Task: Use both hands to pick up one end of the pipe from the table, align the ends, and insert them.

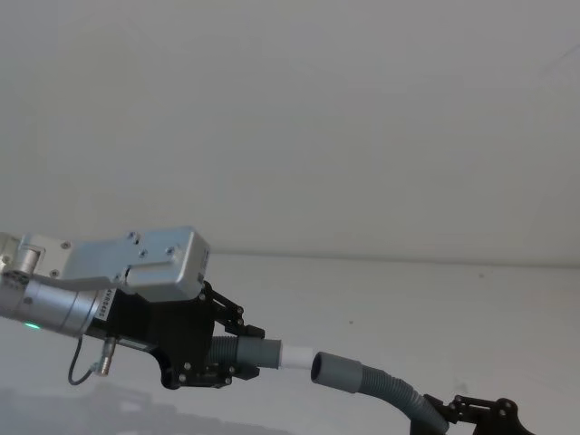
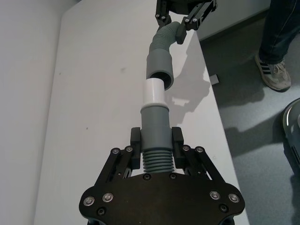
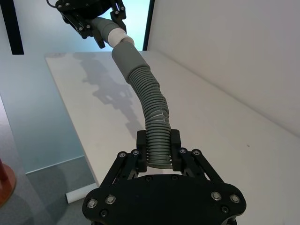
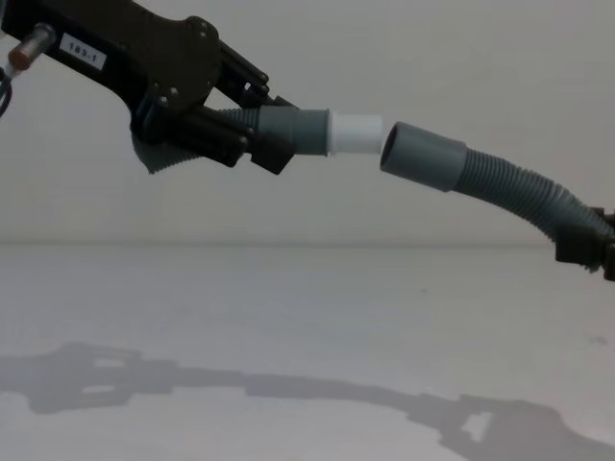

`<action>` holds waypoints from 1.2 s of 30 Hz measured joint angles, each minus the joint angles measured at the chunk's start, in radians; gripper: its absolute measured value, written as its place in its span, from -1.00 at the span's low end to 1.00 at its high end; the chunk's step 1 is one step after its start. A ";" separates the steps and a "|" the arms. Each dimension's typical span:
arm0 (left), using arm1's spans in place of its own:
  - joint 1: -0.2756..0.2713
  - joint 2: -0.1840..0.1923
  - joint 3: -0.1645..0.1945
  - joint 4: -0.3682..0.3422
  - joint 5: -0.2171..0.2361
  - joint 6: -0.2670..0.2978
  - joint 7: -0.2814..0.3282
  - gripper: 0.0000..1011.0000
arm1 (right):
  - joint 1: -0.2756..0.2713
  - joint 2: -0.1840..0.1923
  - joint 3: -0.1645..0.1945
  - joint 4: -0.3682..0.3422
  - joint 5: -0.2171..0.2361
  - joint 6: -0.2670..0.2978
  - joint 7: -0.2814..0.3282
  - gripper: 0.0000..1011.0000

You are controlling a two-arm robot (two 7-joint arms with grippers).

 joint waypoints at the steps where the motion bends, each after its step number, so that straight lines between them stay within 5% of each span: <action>1: 0.000 0.000 0.000 0.000 0.000 0.000 0.000 -0.30 | 0.000 0.000 0.000 0.000 0.000 0.000 0.000 -0.50; 36: -0.013 -0.012 0.025 -0.003 0.000 0.018 -0.013 -0.30 | 0.000 0.000 0.000 0.000 0.000 0.000 0.000 -0.50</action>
